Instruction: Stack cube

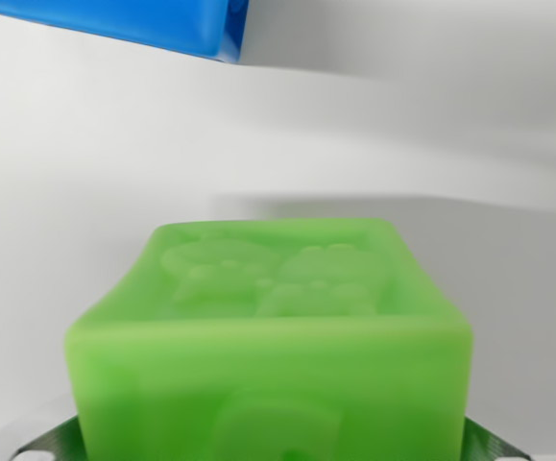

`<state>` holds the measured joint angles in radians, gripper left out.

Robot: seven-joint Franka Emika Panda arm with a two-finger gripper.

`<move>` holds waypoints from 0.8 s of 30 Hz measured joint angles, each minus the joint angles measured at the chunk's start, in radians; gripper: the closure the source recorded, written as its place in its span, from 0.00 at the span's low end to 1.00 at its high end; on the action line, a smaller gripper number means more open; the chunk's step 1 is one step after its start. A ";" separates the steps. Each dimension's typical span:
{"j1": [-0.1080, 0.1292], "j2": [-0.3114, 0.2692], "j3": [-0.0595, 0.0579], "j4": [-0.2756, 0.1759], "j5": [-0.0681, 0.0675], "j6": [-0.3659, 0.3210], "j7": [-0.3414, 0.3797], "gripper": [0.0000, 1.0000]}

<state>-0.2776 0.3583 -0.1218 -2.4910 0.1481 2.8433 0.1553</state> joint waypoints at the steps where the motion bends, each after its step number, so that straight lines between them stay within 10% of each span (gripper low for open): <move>1: 0.003 -0.008 -0.003 -0.001 -0.002 -0.006 0.001 1.00; 16: 0.032 -0.136 -0.044 -0.023 -0.050 -0.107 0.037 1.00; 24: 0.045 -0.155 -0.046 -0.010 -0.065 -0.142 0.071 1.00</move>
<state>-0.2324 0.2032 -0.1678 -2.5006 0.0831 2.7010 0.2265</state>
